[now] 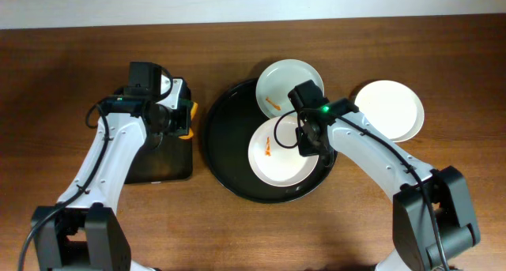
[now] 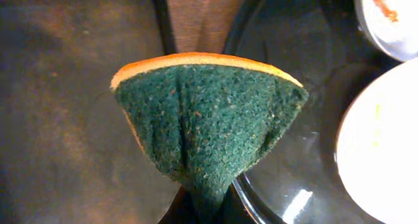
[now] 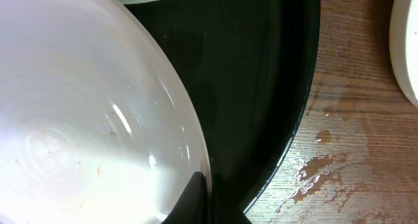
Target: Clean dirty plates on tray and stack at the side
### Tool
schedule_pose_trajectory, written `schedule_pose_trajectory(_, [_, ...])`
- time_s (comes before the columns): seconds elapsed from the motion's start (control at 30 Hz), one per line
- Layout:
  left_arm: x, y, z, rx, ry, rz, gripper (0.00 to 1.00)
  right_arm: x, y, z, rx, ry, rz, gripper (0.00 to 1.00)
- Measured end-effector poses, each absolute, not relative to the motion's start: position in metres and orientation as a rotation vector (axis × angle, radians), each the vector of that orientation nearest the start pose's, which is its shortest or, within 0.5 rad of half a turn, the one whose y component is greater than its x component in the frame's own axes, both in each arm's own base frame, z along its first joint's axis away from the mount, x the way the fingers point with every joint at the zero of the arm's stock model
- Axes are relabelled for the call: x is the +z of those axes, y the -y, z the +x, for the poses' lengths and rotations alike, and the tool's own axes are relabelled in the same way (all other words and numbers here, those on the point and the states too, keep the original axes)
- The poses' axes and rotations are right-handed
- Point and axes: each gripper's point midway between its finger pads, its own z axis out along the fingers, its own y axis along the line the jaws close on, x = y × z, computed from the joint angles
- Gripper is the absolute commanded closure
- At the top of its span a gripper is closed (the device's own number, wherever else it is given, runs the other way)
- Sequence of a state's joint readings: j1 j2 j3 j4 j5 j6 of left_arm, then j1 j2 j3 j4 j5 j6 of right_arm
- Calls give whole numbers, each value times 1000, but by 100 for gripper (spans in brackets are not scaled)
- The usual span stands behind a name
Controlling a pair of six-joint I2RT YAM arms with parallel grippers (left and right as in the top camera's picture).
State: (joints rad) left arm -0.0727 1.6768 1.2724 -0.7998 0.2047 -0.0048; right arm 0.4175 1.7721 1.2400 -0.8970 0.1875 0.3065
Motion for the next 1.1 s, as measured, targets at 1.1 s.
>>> schedule_pose_trajectory(1.1, [70,219,369,-506,-2848,273,99,58,-111,328,-177,-2949,-32,96])
